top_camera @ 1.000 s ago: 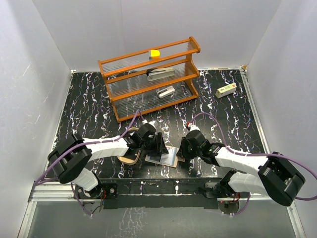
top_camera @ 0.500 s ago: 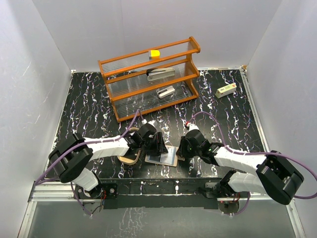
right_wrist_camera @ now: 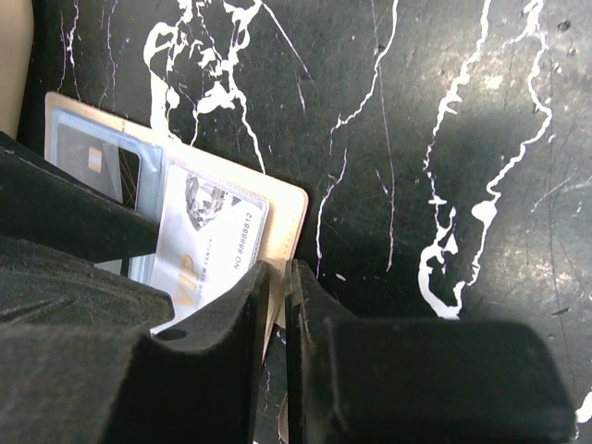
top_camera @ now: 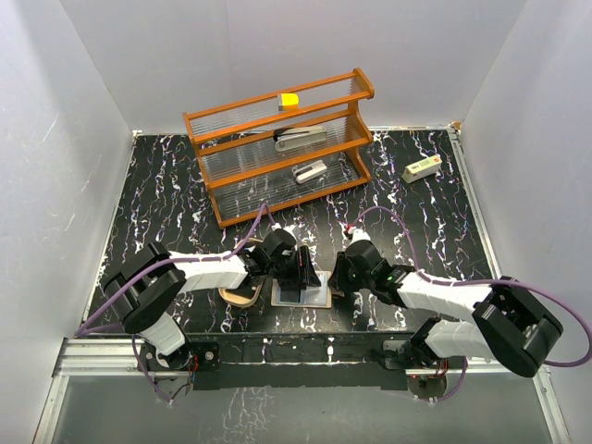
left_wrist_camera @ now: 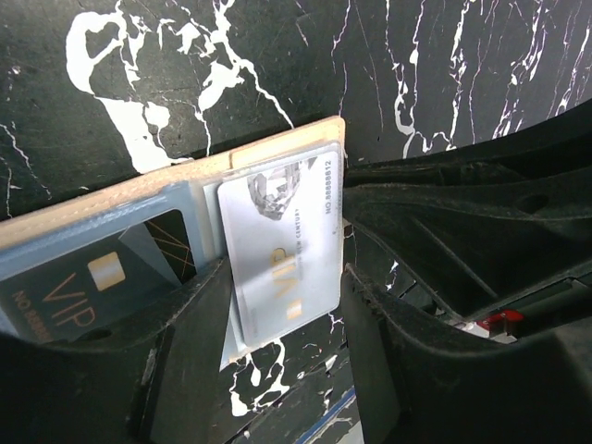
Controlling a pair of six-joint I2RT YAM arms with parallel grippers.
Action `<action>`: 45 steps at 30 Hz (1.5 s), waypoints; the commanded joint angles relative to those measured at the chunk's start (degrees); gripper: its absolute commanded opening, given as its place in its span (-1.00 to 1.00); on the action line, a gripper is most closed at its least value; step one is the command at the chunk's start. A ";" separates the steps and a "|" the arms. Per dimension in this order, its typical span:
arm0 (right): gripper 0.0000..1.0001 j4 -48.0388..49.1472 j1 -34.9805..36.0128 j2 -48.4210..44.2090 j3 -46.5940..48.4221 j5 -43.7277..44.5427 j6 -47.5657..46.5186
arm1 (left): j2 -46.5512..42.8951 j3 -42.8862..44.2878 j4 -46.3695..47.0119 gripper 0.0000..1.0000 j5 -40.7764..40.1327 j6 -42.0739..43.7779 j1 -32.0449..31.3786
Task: Put the credit cards into the card holder
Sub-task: Insert the credit card into the card holder, then turn over the card slot in the card holder.
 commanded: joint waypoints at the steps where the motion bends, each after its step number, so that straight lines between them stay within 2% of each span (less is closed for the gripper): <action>1: -0.76 1.54 -0.02 2.31 1.23 2.54 -2.08 | -1.31 0.36 5.31 -0.03 2.98 -1.36 -0.21; 5: -0.76 -2.25 -0.51 3.94 4.14 7.31 -3.23 | -1.61 -1.03 8.07 -0.03 4.08 -2.29 -0.24; 8: -0.72 -6.29 -1.01 4.25 6.71 10.55 -4.69 | -2.57 -0.26 3.76 -0.03 2.51 -1.12 -0.25; 14: -0.44 -11.37 -1.40 2.13 9.80 14.27 -4.92 | -9.42 -0.75 -2.32 -0.01 -2.51 0.93 -0.14; 19: -0.30 -15.17 -1.41 0.10 12.96 11.84 -2.70 | -16.53 0.21 -12.24 0.02 -7.88 2.44 0.20; 26: -0.33 -14.39 -1.19 -2.91 14.99 5.25 2.04 | -26.49 0.91 -25.17 0.07 -11.02 4.70 4.65; 30: -0.36 -13.18 0.56 -1.99 17.02 3.36 2.89 | -32.36 -0.48 -28.79 0.09 -9.62 5.61 8.87; 35: -0.38 -13.68 4.32 3.74 20.90 3.96 3.12 | -36.49 -2.84 -29.75 0.09 -6.72 5.72 12.45; 45: -0.47 -11.59 9.56 11.65 23.53 3.39 5.07 | -37.84 -7.56 -23.22 0.09 -1.99 3.35 12.72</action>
